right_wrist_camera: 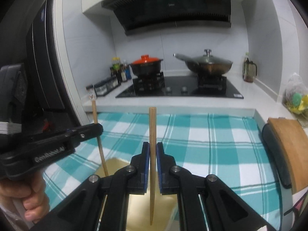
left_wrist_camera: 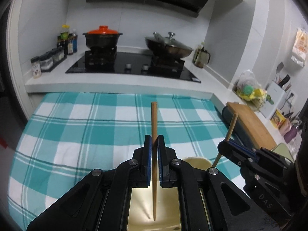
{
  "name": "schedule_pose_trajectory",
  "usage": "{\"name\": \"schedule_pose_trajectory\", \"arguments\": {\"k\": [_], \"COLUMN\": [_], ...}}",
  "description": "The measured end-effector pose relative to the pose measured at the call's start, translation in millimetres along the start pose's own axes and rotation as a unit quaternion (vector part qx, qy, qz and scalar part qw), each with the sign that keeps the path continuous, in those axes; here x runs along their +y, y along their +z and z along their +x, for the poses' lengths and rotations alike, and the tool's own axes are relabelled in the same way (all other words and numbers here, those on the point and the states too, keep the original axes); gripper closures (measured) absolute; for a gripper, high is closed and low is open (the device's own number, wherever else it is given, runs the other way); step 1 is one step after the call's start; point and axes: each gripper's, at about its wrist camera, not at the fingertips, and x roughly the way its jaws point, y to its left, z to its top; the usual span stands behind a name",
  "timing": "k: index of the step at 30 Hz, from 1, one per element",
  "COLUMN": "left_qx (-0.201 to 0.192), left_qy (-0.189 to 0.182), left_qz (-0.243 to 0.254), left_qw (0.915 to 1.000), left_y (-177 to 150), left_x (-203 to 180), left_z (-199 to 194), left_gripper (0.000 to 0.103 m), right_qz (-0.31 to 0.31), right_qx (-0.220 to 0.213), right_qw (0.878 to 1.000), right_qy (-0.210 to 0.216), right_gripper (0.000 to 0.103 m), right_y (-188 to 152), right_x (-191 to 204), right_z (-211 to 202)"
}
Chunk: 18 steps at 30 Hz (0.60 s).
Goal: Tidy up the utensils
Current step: 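Lift both held chopsticks and carry them over the cream holder, lowering them in, then open the left tool to drop its chopstick while the right tool releases its own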
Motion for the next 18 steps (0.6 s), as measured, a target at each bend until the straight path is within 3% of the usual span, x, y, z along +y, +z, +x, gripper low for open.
{"name": "schedule_pose_trajectory", "arguments": {"k": [2,4,6,8,11,18], "left_qx": [0.019,0.029,0.022,0.008,-0.007,-0.022], "left_qy": [0.005,0.004,0.007,0.009,0.018,0.055], "left_qz": [-0.004,-0.005,-0.003,0.004,0.029,0.154], "left_qw": [0.9998,0.9996,0.9997,0.9999,0.9994,0.9863], "left_y": [-5,-8,-9,-11,-18,-81], "left_x": [1,3,5,6,9,16], "left_z": [6,2,-16,-44,-91,-196], "left_gripper": [0.094,0.077,0.048,0.030,0.010,0.004], "right_qz": [0.001,0.006,0.013,0.016,0.006,-0.040], "right_qx": [0.017,0.036,0.041,0.027,0.017,0.035], "right_qw": [1.000,0.999,0.999,0.999,1.000,0.996], "right_qy": [0.000,-0.006,-0.011,-0.016,-0.016,-0.076], "right_gripper": [0.095,0.091,0.067,0.056,0.053,0.035], "right_y": [-8,-13,-14,-12,-10,-37], "right_x": [-1,-2,-3,-4,-2,2], "right_z": [6,11,5,-10,-41,-127]}}
